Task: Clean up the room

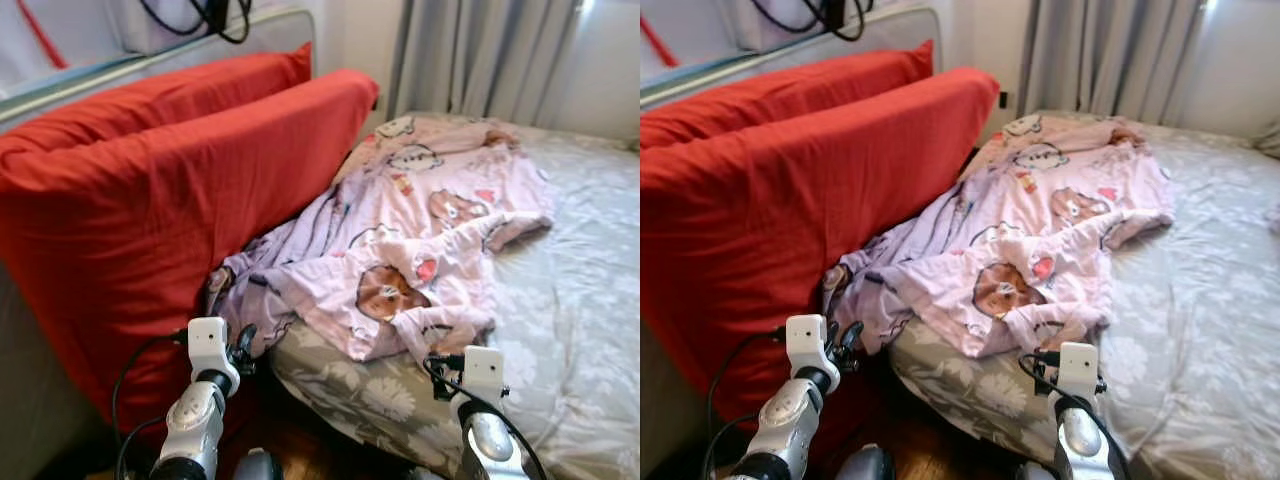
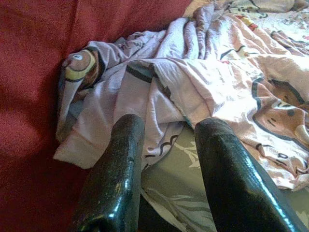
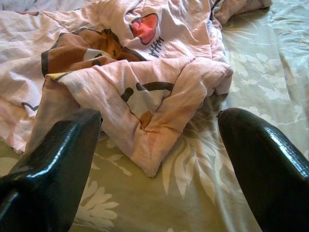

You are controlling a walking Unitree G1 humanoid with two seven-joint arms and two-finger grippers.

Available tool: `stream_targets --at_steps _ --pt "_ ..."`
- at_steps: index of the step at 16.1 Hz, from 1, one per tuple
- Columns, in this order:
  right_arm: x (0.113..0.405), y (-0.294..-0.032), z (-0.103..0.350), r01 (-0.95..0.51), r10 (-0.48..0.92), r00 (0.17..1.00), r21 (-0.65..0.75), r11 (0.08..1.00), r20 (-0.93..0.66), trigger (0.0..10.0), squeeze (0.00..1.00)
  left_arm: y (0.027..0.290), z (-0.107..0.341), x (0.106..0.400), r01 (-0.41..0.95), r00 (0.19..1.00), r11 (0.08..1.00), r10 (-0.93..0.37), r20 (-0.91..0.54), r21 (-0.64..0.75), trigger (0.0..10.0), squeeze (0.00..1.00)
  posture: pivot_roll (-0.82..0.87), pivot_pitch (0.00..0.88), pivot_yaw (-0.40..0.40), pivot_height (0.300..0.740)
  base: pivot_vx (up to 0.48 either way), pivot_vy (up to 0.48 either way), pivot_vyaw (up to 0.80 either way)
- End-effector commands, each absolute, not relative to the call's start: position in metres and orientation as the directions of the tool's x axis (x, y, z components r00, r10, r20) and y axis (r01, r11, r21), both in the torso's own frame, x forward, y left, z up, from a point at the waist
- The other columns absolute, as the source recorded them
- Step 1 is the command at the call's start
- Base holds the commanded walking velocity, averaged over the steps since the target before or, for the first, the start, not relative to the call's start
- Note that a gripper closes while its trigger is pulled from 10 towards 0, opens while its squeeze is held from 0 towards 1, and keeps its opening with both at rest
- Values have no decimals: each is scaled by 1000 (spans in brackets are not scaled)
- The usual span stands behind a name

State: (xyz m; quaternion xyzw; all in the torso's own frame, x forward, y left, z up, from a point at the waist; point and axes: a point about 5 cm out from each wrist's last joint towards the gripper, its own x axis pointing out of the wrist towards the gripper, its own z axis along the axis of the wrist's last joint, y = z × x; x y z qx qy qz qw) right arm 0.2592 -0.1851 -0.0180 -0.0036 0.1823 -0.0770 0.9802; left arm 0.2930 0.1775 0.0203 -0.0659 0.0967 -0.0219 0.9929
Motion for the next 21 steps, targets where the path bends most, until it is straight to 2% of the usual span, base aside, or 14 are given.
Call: stream_targets --at_steps 1,21 --pt "261 -183 -16 150 -152 926 -34 988 -345 10000 0 180 20 293 25 980 991 -51 -195 -131 10000 0 0 0 28 628 274 0 0" --pt "263 -182 -15 150 -158 929 -50 987 -335 10000 0 177 19 292 32 979 991 -57 -195 -127 10000 0 -2 0 31 628 291 0 0"
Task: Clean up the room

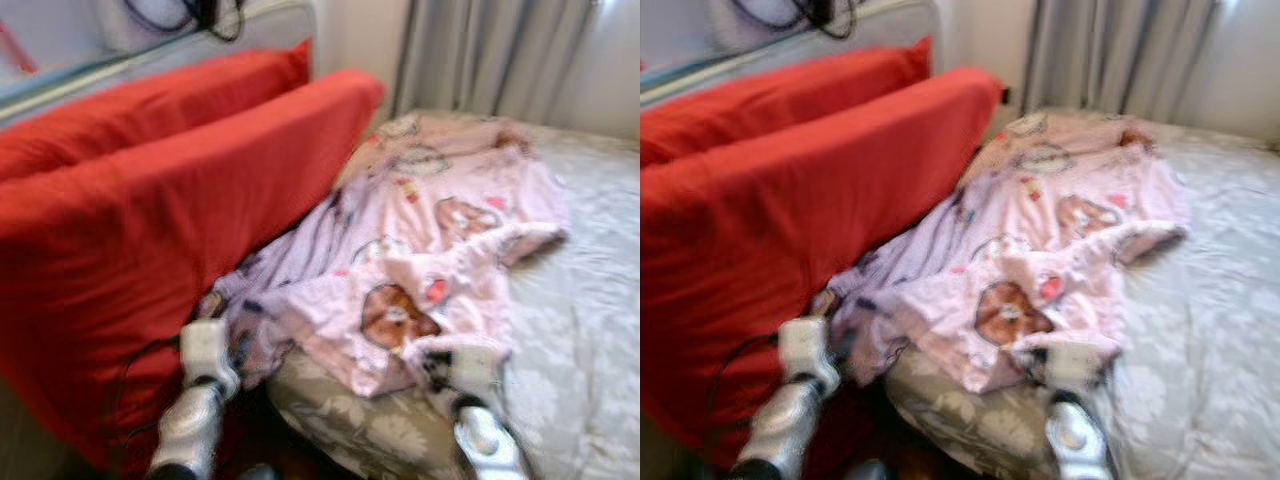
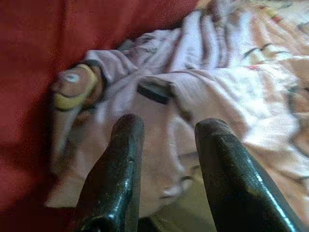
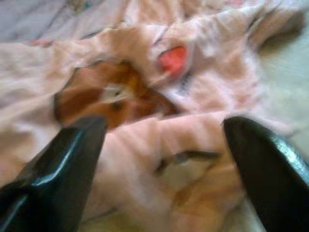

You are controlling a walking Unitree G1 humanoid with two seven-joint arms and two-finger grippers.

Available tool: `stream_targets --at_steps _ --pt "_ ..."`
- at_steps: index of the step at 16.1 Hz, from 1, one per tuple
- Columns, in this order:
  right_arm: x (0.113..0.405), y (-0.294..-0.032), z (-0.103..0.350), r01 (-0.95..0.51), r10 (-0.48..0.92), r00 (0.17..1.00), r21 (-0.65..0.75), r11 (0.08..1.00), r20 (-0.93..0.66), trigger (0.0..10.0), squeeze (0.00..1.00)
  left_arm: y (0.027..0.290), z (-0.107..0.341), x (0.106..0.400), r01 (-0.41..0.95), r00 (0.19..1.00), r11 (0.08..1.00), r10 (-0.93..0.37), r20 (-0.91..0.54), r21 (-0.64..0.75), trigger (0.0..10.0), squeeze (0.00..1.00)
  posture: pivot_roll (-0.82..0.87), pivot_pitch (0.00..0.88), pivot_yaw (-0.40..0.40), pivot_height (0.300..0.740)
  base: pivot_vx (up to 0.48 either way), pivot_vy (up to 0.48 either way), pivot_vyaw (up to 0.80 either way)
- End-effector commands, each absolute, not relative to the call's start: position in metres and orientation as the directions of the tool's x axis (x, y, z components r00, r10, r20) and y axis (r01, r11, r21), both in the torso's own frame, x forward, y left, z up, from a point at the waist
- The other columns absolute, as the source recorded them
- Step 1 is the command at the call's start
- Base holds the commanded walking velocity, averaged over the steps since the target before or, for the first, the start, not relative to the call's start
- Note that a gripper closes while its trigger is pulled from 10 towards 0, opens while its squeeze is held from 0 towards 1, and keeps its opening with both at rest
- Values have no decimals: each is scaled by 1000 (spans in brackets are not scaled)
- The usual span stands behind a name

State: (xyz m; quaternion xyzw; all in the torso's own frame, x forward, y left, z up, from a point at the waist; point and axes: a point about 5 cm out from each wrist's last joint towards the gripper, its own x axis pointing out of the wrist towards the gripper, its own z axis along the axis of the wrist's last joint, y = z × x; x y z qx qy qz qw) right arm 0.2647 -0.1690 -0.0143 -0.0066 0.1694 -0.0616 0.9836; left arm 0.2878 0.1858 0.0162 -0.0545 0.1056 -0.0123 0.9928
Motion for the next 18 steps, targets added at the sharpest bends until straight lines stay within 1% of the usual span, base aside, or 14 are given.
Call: stream_targets --at_steps 1,8,12,14,16,18 --pt "261 -182 -16 152 -160 927 -48 987 -340 10000 0 177 19 291 34 979 991 -58 -194 -128 10000 0 -2 0 30 628 0 0 0" --pt "257 -178 -20 119 -123 927 -34 992 -354 10000 0 175 17 289 39 980 991 -64 -191 -131 10000 0 -6 0 27 628 0 0 0" --pt "261 -175 -17 106 -109 931 -25 994 -348 10000 0 174 22 293 41 983 991 -64 -175 -131 10000 0 -7 0 29 628 0 0 0" --pt "261 -173 -19 95 -96 924 -22 995 -371 10000 0 173 25 296 45 984 990 -66 -164 -131 10000 0 -6 0 33 628 0 0 0" --pt "261 -174 -21 97 -102 916 -33 995 -387 10000 0 173 27 298 46 985 990 -67 -157 -131 10000 0 -1 0 40 608 0 0 0" --pt "262 -175 -21 99 -111 908 -48 994 -405 10000 0 172 28 298 50 986 990 -69 -151 -129 10000 0 3 0 42 608 0 0 0"
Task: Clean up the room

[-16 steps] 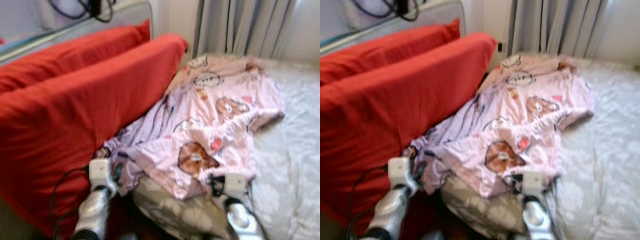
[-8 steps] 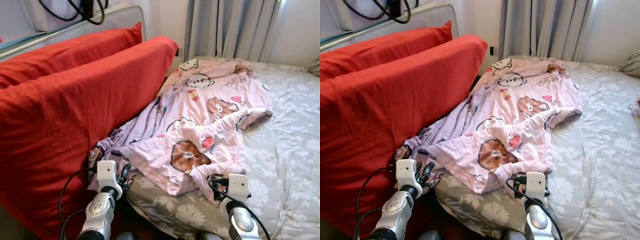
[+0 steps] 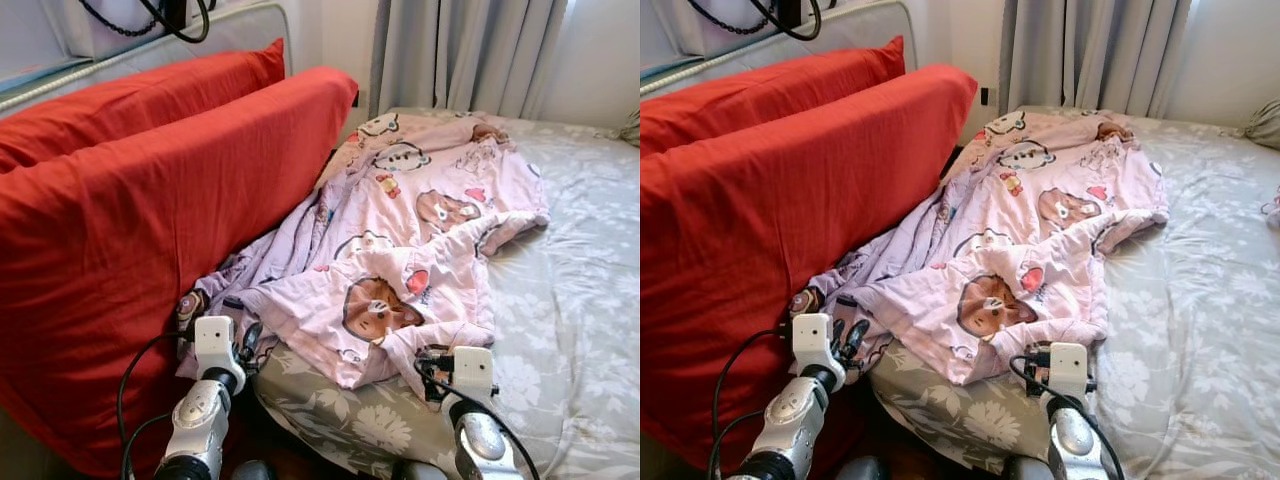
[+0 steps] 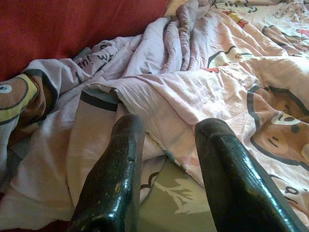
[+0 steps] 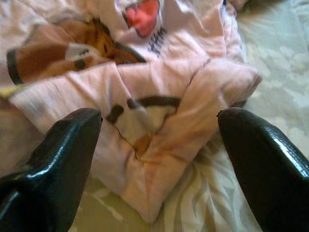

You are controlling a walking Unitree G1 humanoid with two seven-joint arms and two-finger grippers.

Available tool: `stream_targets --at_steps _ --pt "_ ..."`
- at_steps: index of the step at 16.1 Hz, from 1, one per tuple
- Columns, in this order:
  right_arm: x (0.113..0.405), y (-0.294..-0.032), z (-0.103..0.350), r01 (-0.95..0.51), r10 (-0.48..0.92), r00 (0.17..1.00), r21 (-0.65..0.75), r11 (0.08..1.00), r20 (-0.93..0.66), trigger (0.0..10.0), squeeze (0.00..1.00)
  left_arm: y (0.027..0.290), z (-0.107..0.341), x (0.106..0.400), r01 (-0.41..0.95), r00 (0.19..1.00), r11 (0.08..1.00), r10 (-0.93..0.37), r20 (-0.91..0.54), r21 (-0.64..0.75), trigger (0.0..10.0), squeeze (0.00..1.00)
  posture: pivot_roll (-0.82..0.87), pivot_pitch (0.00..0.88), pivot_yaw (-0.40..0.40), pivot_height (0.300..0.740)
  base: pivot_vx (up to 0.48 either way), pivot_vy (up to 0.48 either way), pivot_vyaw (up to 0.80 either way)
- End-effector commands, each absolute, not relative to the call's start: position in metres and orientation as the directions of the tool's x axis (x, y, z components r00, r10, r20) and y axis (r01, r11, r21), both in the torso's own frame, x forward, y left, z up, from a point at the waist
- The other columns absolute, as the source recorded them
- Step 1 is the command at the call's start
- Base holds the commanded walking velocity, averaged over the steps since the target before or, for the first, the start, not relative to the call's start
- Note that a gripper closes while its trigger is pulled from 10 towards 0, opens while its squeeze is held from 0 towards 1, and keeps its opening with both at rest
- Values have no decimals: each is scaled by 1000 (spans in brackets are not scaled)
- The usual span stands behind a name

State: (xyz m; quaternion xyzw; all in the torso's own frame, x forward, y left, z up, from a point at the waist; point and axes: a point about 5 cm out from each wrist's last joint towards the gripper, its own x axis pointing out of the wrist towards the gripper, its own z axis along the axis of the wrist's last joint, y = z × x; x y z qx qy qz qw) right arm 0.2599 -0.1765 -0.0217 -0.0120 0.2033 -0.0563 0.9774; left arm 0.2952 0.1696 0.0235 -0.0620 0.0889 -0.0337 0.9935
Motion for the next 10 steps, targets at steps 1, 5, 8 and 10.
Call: stream_targets --at_steps 1,5,8,10 --pt "262 -175 -22 97 -109 906 -51 994 -410 10000 0 172 28 298 51 986 990 -70 -150 -129 10000 0 3 0 42 608 0 0 0" --pt "272 -175 -16 194 -139 896 89 977 -422 10000 0 173 39 304 53 992 990 -67 -109 -127 10000 0 35 26 53 608 0 0 0" --pt "274 -182 -20 292 -187 842 136 947 -507 10000 0 172 53 311 108 992 990 -112 -51 -90 10000 0 63 81 70 608 0 0 0" --pt "275 -181 -21 310 -185 832 161 937 -524 10000 0 176 62 313 108 994 991 -110 -23 -85 10000 0 75 107 82 608 0 0 0"
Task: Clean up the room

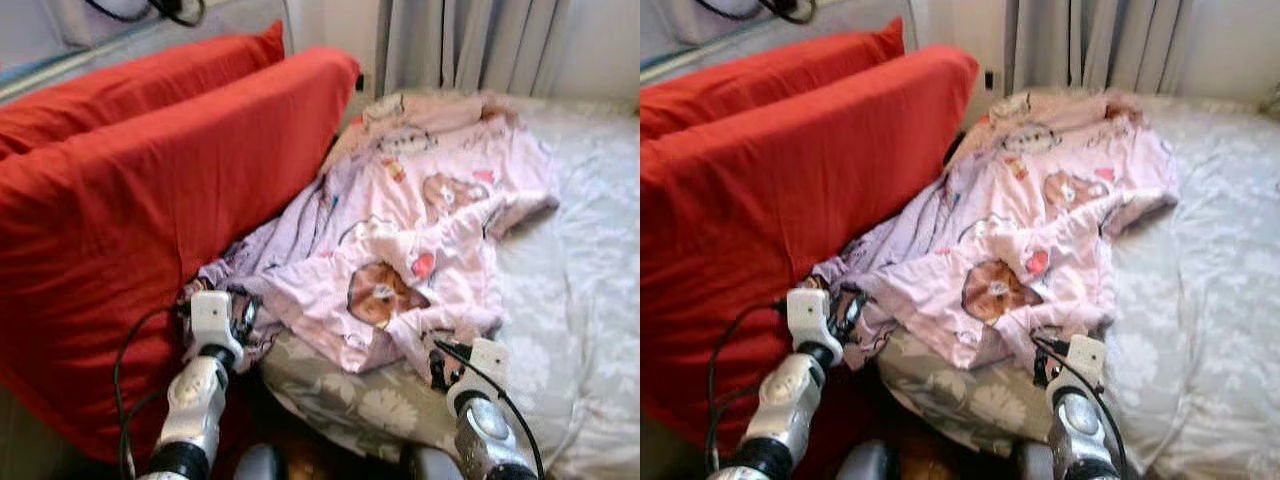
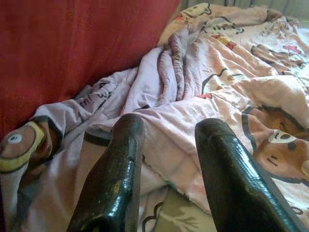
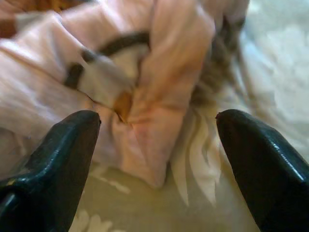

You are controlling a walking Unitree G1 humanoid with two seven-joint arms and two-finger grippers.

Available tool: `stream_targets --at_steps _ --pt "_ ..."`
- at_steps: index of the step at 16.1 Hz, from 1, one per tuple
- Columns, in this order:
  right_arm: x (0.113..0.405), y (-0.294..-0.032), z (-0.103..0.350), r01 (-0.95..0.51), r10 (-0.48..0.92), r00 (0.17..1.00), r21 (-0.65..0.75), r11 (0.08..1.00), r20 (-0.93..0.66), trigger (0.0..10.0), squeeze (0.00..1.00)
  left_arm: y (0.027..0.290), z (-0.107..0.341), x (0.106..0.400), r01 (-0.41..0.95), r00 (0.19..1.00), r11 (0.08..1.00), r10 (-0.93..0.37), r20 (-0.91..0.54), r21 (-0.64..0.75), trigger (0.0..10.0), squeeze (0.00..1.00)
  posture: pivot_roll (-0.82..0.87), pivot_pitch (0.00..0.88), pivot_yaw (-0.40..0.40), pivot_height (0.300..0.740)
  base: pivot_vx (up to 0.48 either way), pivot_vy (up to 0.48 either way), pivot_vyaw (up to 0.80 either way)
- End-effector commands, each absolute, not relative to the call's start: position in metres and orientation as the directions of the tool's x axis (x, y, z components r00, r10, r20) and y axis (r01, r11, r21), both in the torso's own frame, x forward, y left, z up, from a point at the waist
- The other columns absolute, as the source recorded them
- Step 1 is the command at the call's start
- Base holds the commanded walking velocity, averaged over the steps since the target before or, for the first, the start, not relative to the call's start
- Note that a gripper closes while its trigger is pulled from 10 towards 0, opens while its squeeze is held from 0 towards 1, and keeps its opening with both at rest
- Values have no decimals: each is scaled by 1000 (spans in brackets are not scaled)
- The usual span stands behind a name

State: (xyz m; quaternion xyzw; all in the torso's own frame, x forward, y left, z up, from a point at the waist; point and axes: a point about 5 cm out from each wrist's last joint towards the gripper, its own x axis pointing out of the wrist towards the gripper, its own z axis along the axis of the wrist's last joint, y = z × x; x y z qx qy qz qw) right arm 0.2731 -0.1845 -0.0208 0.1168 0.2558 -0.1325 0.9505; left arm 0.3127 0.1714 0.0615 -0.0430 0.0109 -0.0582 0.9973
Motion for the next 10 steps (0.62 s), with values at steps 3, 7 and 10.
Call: stream_targets --at_steps 3,7,10 --pt "280 -184 -16 328 -194 836 186 926 -513 10000 0 177 79 315 122 992 990 -119 38 -75 10000 0 98 152 90 608 0 0 0" --pt "291 -189 -6 336 -207 848 195 921 -487 10000 0 177 103 310 136 985 989 -129 111 -57 10000 0 126 202 97 608 0 0 0" --pt "294 -186 -3 318 -188 854 202 926 -485 10000 0 180 109 296 144 984 988 -137 115 -51 10000 0 148 221 103 608 0 0 0"
